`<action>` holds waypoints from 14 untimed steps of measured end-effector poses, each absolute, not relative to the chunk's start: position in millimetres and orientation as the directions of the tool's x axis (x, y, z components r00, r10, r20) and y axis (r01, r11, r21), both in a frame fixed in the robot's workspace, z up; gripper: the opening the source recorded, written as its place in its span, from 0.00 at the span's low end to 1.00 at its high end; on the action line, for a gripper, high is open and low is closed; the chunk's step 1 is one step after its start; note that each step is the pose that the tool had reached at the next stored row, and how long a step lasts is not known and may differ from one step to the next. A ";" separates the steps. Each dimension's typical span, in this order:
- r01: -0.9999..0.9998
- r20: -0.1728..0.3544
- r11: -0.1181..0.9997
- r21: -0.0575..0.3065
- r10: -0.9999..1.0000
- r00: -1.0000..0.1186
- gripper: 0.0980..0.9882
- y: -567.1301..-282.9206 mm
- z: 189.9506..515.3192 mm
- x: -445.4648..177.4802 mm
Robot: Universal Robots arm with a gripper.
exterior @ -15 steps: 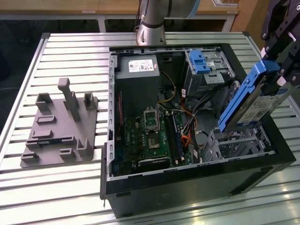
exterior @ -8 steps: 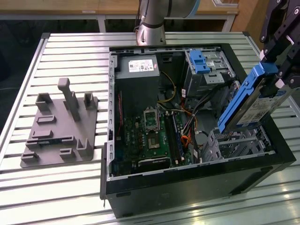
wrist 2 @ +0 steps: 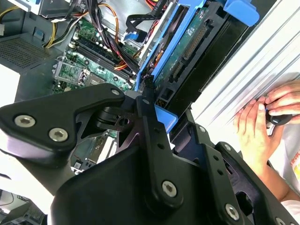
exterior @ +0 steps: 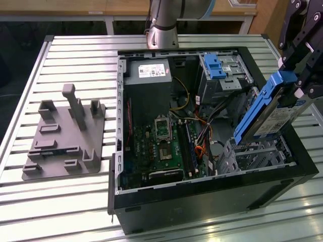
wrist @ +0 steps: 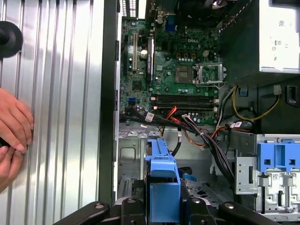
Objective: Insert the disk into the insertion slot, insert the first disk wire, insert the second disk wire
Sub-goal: 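Insert the disk into the insertion slot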
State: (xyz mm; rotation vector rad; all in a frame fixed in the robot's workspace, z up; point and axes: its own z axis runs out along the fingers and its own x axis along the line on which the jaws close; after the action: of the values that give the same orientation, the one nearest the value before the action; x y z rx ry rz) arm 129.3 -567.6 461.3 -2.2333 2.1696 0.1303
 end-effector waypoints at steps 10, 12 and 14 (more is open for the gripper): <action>-0.999 -0.077 -0.030 0.040 -0.997 0.027 0.30 -567.6 455.6 129.5; -0.999 -0.077 -0.030 0.040 -0.997 0.027 0.30 -567.7 454.6 129.6; -0.999 -0.077 -0.030 0.040 -0.997 0.027 0.30 -567.6 453.4 129.6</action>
State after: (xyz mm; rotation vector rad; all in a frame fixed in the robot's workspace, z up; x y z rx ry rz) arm 129.6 -567.6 453.4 -2.2337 2.1701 0.1294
